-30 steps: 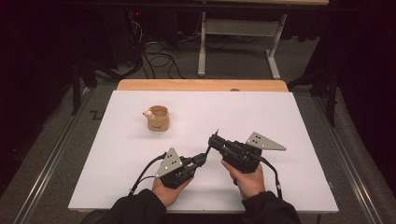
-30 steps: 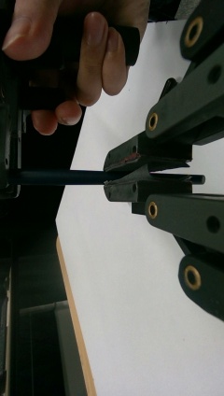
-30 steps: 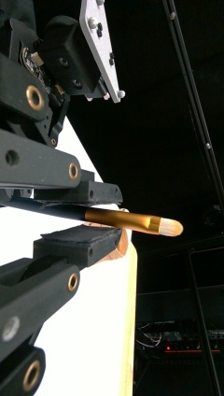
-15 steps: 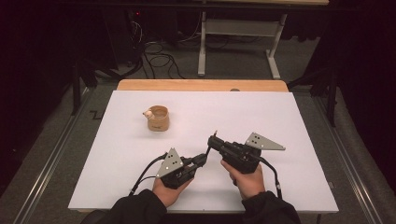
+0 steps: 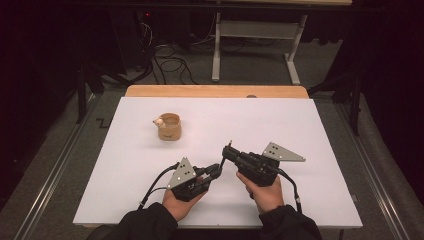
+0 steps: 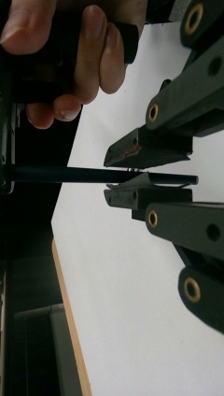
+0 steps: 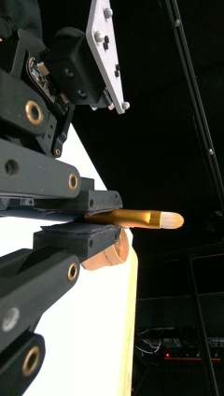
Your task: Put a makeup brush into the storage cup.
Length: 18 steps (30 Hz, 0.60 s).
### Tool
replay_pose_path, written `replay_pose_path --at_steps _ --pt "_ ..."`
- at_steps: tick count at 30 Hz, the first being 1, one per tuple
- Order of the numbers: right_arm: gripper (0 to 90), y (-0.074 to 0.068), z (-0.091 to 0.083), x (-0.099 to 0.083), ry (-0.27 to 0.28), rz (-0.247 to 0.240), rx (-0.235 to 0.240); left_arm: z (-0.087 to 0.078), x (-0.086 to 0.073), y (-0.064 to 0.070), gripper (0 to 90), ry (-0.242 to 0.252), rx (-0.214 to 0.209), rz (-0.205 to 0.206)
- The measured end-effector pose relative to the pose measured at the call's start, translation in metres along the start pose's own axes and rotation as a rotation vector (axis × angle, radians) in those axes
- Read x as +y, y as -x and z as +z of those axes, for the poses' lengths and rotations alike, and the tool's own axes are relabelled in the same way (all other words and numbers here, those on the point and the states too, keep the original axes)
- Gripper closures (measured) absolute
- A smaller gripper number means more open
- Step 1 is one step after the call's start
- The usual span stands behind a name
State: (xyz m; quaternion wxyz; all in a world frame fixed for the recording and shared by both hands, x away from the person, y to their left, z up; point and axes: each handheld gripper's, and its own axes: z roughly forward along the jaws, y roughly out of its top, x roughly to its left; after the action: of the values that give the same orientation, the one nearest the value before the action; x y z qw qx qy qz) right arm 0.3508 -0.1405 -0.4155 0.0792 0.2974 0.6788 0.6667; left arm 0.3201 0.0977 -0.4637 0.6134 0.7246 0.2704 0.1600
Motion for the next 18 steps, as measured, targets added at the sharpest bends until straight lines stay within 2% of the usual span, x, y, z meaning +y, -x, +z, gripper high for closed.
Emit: replay_pose_path --at_steps 6,9,18 --pt "84.6 -0.0013 -0.0001 0.0001 -0.006 -0.027 -0.013 0.0014 0.0021 -0.0017 63.1 -0.021 -0.005 -0.008" --pt "84.6 -0.0028 0.0000 0.0001 -0.012 -0.049 -0.024 0.0019 0.0030 -0.0021 59.9 -0.033 -0.011 -0.006" --pt "84.6 -0.0076 0.0017 -0.0012 -0.045 -0.111 -0.043 0.0007 0.0052 -0.0033 58.6 -0.041 -0.004 -0.006"
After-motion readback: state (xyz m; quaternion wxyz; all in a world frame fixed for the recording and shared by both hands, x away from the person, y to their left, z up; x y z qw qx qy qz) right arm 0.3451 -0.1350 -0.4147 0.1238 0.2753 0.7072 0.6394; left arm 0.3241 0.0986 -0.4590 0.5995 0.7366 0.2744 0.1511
